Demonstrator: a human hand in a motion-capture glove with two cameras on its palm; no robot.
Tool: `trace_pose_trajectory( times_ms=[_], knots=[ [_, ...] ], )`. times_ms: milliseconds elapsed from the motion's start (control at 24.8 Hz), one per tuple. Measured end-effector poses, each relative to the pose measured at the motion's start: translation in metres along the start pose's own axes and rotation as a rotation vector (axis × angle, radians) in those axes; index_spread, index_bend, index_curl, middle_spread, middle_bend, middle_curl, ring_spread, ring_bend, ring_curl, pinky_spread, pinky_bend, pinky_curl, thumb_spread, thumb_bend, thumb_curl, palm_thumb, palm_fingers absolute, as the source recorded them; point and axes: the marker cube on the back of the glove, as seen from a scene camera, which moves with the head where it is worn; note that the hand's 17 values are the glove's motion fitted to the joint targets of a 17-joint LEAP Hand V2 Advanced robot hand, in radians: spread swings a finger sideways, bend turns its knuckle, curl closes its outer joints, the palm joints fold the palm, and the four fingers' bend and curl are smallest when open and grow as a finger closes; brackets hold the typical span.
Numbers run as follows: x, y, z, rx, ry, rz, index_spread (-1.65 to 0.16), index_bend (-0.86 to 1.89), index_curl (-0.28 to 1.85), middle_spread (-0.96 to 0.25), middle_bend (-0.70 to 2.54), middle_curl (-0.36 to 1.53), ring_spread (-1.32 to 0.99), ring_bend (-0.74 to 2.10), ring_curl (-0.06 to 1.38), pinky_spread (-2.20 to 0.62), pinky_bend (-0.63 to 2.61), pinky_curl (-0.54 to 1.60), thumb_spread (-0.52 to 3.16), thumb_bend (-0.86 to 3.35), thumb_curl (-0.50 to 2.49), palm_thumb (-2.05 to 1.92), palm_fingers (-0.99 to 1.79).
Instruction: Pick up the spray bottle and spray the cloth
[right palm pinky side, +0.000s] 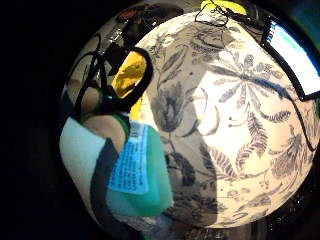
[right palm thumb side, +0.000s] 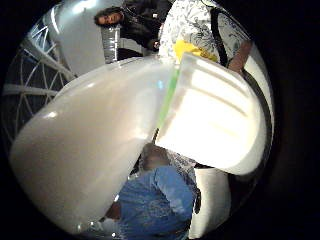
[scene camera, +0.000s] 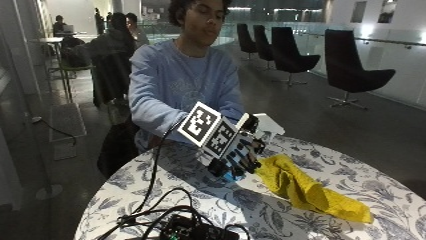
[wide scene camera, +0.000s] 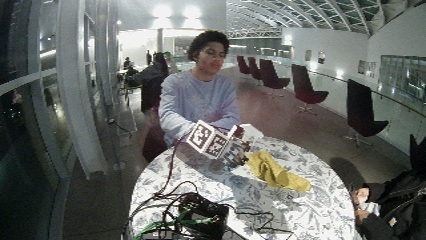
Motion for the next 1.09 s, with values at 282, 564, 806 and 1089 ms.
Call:
trace_pose_trajectory(
  times_ms=[282,564,806,1089],
  knots=[
    [-0.007,-0.007,0.006,-0.046,0.086,0.082,-0.26,0.15,0.38,-0.05,0.25,0.42,-0.04,0.49,0.38,0.08,0.28,0.37,0.72,-0.03,0.56,0.97,1.16],
    [-0.011,-0.011,0.011,-0.082,0.156,0.124,-0.26,0.15,0.39,-0.05,0.25,0.43,-0.03,0.5,0.38,0.08,0.27,0.37,0.72,-0.03,0.57,0.97,1.16],
    [-0.012,-0.008,0.017,-0.094,0.18,0.15,-0.26,0.15,0.4,-0.05,0.25,0.43,-0.03,0.5,0.39,0.07,0.27,0.37,0.72,-0.03,0.58,0.97,1.16],
    [-0.011,-0.007,0.02,-0.103,0.191,0.155,-0.25,0.15,0.4,-0.05,0.25,0.43,-0.03,0.5,0.39,0.06,0.28,0.37,0.72,-0.03,0.59,0.97,1.16]
  ],
)
